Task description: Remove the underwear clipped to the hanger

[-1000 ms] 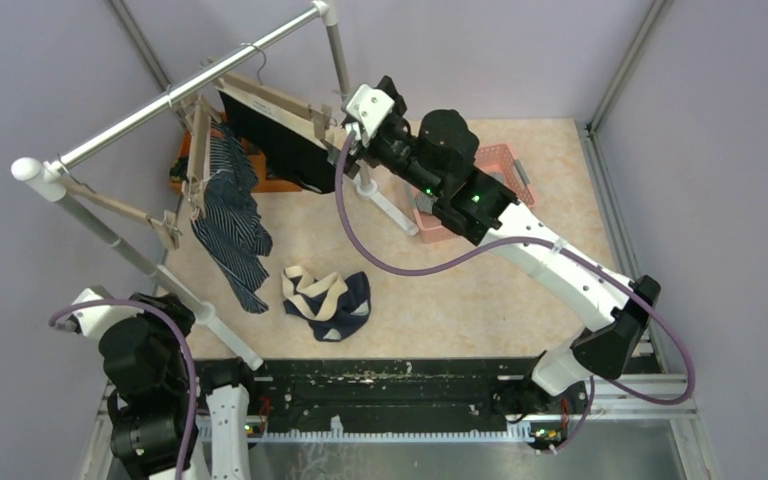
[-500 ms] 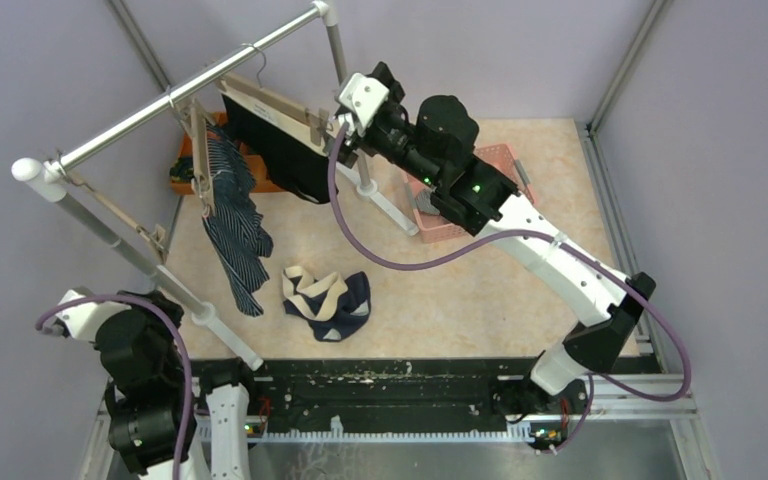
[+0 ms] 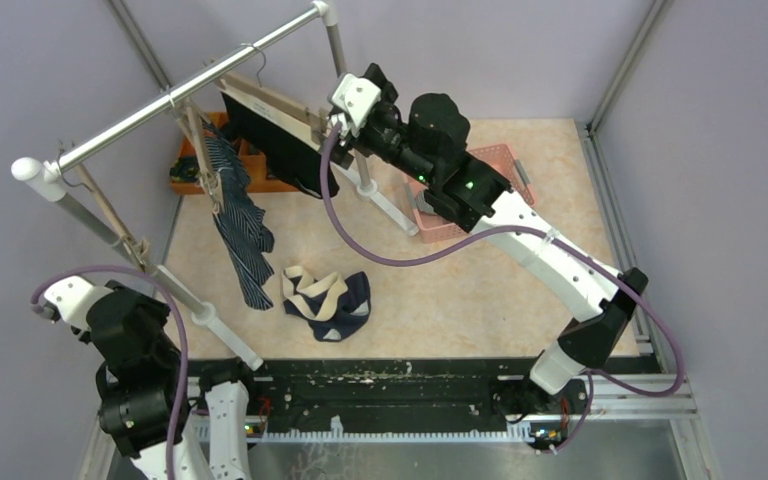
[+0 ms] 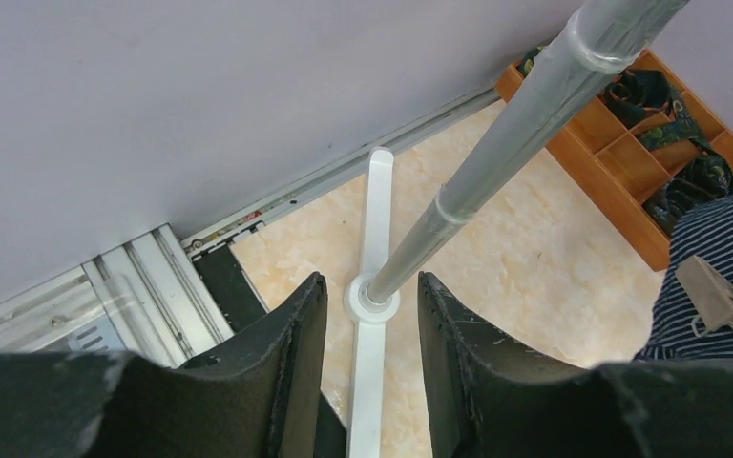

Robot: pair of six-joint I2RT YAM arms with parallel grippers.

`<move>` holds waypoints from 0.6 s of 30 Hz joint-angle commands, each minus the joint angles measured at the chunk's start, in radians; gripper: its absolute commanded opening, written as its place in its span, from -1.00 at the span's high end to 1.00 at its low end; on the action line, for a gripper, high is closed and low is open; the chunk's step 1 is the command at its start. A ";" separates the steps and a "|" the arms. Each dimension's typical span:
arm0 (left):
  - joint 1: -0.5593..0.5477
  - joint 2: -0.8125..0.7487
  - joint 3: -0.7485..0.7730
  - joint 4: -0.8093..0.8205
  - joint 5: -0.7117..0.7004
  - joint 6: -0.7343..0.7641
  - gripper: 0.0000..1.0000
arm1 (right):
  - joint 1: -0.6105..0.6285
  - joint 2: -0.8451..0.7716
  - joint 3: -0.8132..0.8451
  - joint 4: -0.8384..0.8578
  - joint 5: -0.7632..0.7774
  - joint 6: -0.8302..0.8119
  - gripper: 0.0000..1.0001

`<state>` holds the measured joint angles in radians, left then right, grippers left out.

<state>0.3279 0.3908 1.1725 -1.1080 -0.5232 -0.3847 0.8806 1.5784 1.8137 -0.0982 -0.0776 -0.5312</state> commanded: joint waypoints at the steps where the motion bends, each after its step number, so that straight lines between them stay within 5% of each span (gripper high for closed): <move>1: 0.007 0.012 -0.040 0.090 0.007 0.050 0.10 | -0.003 -0.031 0.001 0.045 -0.010 0.000 -0.80; 18: 0.007 0.039 -0.254 0.436 0.090 0.097 0.06 | -0.015 -0.073 -0.093 0.093 0.011 -0.029 -0.80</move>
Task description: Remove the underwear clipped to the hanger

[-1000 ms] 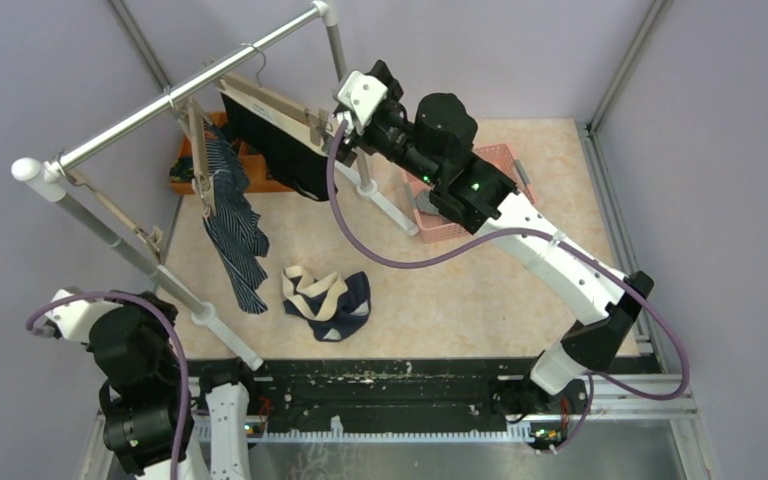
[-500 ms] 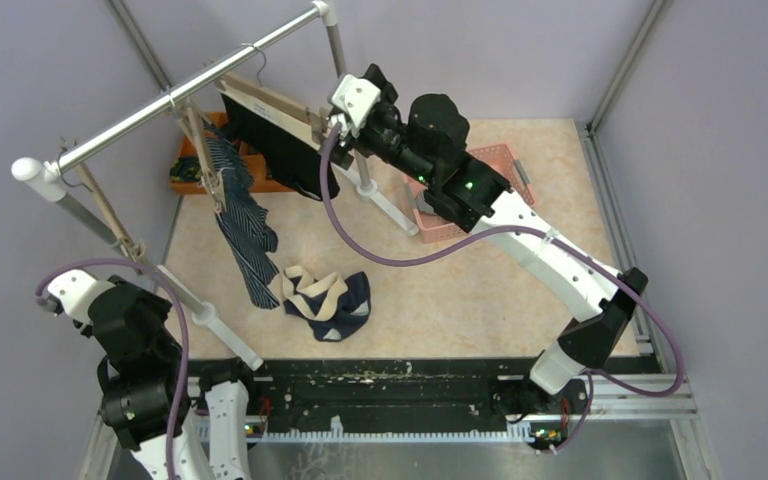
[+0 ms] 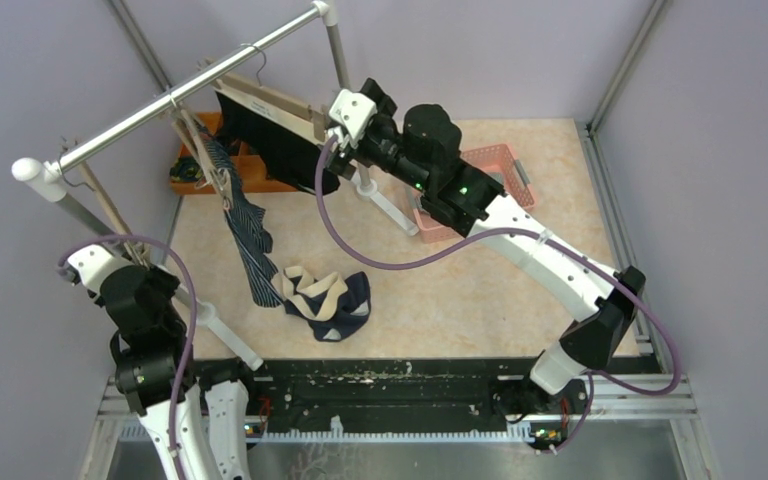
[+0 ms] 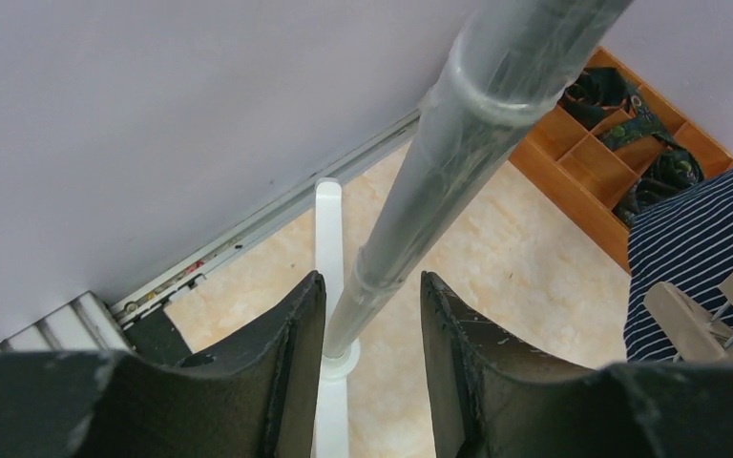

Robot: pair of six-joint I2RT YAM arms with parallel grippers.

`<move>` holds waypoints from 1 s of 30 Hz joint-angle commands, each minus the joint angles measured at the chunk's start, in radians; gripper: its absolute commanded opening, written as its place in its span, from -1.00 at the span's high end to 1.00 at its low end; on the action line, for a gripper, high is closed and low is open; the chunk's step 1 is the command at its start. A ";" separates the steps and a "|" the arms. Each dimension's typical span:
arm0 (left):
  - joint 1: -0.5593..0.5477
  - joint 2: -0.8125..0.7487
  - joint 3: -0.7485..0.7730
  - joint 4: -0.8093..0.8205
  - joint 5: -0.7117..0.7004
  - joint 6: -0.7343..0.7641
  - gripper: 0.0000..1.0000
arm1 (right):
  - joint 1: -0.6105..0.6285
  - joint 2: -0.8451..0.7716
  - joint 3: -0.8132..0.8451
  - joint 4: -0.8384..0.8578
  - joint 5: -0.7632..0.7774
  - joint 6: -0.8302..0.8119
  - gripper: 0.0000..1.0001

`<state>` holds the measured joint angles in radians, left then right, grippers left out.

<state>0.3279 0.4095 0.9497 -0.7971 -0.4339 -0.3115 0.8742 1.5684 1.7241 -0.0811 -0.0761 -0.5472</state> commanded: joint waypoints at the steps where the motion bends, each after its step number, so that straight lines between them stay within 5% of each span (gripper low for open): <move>1: 0.007 0.027 -0.039 0.142 -0.007 0.023 0.06 | -0.008 -0.065 -0.005 0.078 0.015 -0.016 -0.80; 8: 0.007 0.105 -0.106 0.249 -0.027 -0.013 0.08 | -0.009 -0.082 -0.031 0.094 0.070 -0.044 -0.80; 17: 0.007 0.179 -0.195 0.451 0.042 0.021 0.54 | -0.008 -0.117 -0.111 0.180 0.144 -0.067 -0.84; 30: 0.007 0.321 -0.239 0.728 0.021 0.119 0.47 | -0.013 -0.064 -0.096 0.204 0.179 -0.065 -0.85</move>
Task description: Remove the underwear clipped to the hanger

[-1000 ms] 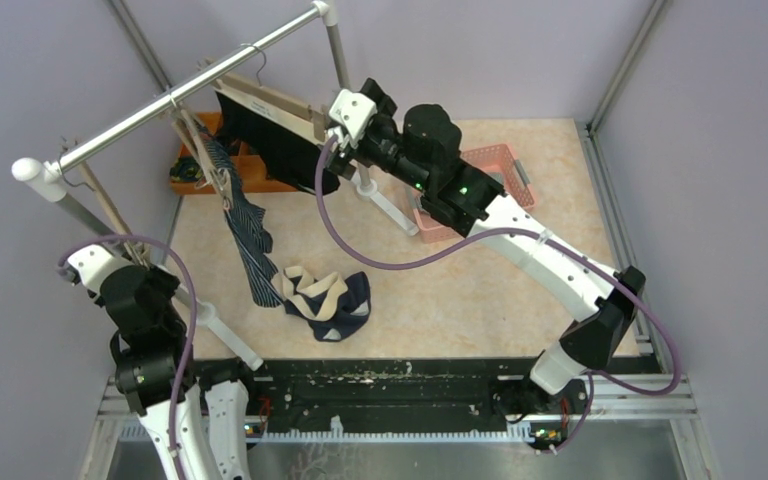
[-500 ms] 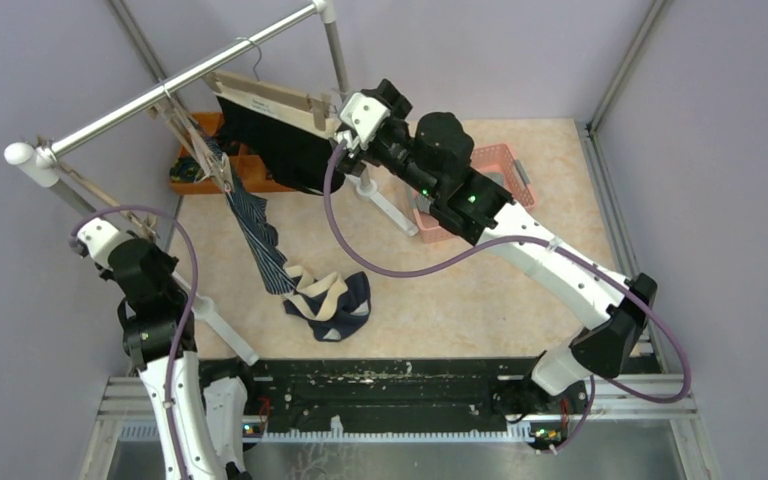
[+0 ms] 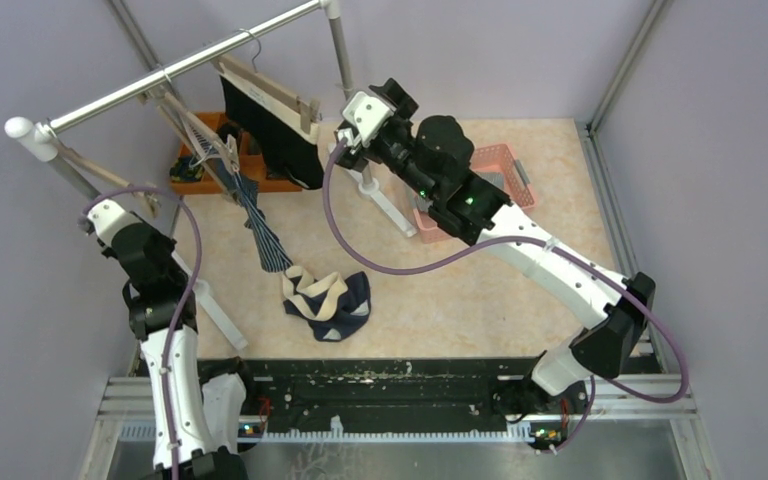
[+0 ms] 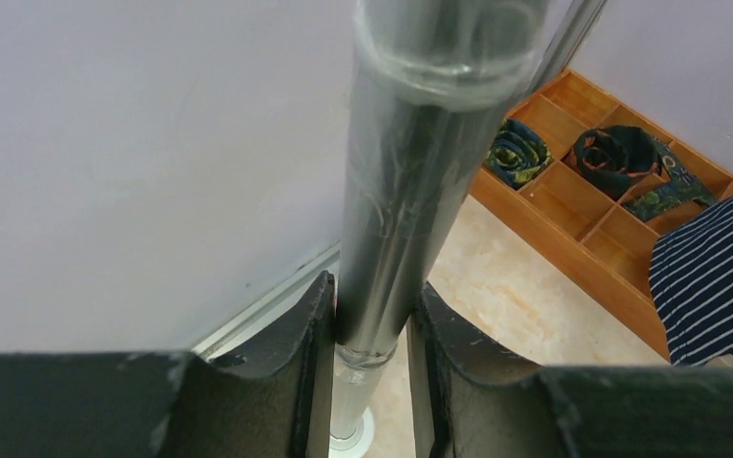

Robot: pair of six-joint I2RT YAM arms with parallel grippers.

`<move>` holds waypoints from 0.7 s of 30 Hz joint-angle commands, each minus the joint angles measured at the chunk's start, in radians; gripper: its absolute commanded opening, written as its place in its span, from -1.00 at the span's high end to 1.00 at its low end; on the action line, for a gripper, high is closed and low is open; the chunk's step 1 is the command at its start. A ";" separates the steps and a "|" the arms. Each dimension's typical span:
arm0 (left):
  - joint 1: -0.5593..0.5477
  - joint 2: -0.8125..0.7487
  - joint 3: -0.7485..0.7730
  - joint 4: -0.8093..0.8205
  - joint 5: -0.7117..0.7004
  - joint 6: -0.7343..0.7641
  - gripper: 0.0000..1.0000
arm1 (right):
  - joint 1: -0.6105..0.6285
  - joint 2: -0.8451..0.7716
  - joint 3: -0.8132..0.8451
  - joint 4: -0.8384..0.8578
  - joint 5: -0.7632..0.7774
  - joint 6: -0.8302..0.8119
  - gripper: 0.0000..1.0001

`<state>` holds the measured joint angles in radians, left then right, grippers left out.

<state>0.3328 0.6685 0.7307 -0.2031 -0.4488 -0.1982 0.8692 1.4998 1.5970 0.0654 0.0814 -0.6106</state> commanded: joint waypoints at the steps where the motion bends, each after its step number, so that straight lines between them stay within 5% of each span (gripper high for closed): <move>1: 0.002 0.080 -0.020 0.159 0.026 0.015 0.47 | -0.009 0.010 0.033 0.056 0.024 -0.001 -0.85; 21: 0.012 0.286 0.063 0.492 -0.107 0.275 0.18 | -0.020 0.075 0.044 0.044 0.091 0.017 -0.85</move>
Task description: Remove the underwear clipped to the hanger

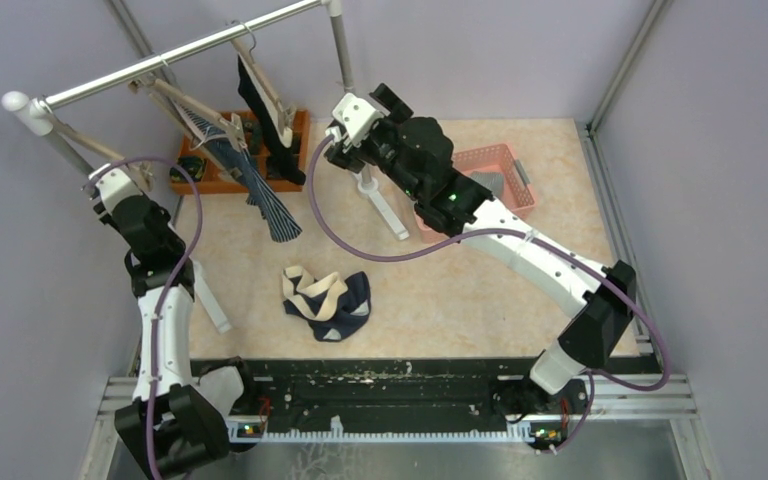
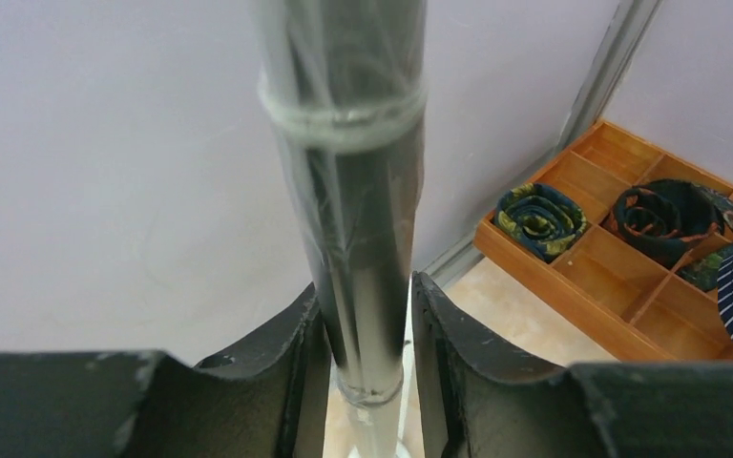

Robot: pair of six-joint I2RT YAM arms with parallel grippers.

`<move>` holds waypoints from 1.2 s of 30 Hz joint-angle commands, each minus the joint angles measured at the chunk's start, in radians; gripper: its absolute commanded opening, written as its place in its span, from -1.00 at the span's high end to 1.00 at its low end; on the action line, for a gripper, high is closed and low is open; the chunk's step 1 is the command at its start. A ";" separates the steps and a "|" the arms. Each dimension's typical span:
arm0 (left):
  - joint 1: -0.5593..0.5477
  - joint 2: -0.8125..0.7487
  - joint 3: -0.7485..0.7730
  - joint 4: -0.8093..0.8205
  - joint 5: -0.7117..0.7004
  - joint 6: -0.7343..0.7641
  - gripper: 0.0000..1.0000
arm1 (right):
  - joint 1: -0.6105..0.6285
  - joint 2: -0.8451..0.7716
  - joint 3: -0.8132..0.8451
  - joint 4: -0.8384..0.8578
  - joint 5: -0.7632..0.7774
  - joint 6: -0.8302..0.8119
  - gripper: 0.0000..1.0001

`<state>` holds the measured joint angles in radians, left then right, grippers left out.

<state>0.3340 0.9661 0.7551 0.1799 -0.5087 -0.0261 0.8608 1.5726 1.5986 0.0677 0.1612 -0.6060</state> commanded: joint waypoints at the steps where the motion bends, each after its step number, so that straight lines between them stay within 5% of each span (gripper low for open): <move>1: 0.017 -0.012 0.047 0.113 -0.047 0.125 0.18 | -0.013 0.003 0.041 0.041 0.009 0.013 -0.85; 9: 0.031 -0.061 0.080 -0.024 0.049 0.069 -0.01 | -0.023 -0.001 0.027 0.040 -0.029 0.031 -0.85; 26: 0.031 -0.408 0.277 -0.768 0.445 -0.178 -0.11 | -0.025 -0.051 -0.036 0.081 -0.076 0.051 -0.88; 31: 0.031 -0.465 0.218 -0.814 0.664 -0.172 -0.04 | -0.036 -0.045 -0.037 0.112 -0.118 0.069 -0.89; 36: 0.031 -0.487 0.148 -0.809 0.720 -0.254 -0.04 | -0.065 -0.047 -0.042 0.124 -0.153 0.105 -0.90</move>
<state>0.3573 0.4904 0.9394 -0.5953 0.1093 -0.2100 0.8238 1.5749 1.5574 0.1200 0.0486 -0.5419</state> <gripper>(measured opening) 0.521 0.946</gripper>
